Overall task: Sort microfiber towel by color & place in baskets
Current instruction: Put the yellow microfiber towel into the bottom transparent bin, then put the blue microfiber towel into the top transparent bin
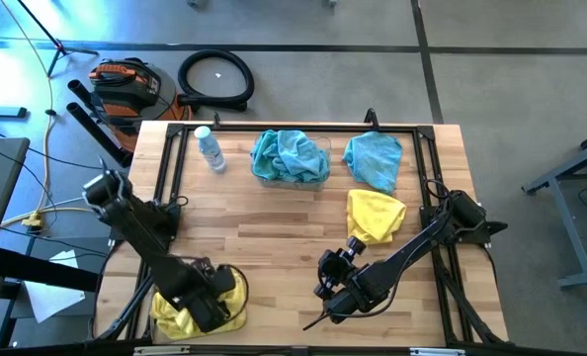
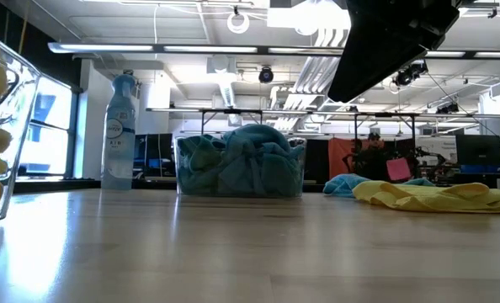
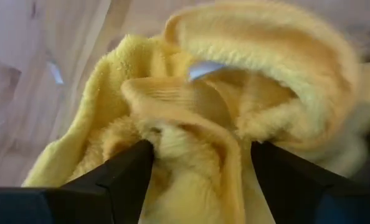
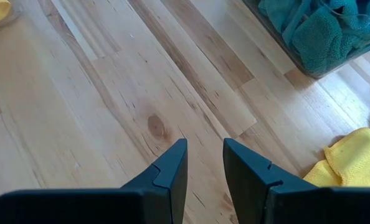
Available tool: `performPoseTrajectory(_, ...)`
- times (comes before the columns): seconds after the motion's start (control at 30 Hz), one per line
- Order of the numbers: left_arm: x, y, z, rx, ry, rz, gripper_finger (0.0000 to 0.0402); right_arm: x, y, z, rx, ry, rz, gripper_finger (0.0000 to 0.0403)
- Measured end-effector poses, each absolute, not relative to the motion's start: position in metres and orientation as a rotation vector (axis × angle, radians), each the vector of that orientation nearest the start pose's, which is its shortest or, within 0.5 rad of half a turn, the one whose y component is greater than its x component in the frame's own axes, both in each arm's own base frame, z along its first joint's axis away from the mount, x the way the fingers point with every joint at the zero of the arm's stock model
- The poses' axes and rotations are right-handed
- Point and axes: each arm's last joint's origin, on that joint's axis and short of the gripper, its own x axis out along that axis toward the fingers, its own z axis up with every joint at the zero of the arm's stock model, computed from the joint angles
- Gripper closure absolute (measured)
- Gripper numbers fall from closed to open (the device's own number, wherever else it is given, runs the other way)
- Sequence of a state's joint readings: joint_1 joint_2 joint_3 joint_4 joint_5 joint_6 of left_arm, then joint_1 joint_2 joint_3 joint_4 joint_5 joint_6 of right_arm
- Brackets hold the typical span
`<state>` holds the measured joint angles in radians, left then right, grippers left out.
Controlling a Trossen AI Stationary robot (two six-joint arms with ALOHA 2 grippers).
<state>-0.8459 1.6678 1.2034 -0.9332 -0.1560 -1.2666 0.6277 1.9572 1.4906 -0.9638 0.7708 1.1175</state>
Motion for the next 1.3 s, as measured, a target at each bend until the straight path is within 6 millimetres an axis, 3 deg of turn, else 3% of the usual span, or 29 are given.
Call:
performPoseTrajectory(0.33,0.191,-0.199,0.278,-0.425,1.090,0.147,0.0142,0.320,0.203,0.204,0.097,0.830,-0.662,0.0304)
performPoseTrajectory(0.43,0.190,-0.194,0.285,-0.306,0.972,0.154,0.0142,0.321,0.202,0.204,0.116,0.837,-0.659,0.0304)
performPoseTrajectory(0.6,0.200,-0.184,0.284,-0.105,0.874,0.180,0.0142,0.321,0.194,0.203,0.089,0.871,-0.688,0.0304)
performPoseTrajectory(0.7,0.207,-0.173,0.269,0.017,0.902,0.175,0.0142,0.322,0.186,0.200,0.074,0.920,-0.715,0.0304)
performPoseTrajectory(0.93,0.237,-0.132,0.237,-0.012,0.973,0.167,0.0142,0.318,0.157,0.167,0.088,0.983,-0.823,0.0304)
performPoseTrajectory(1.17,0.255,-0.087,0.251,0.000,0.854,0.125,0.0142,0.292,0.122,0.157,0.146,0.973,-0.928,0.0304)
performPoseTrajectory(1.3,0.250,-0.066,0.258,-0.007,0.767,0.135,0.0142,0.272,0.101,0.162,0.232,0.896,-0.890,0.0304)
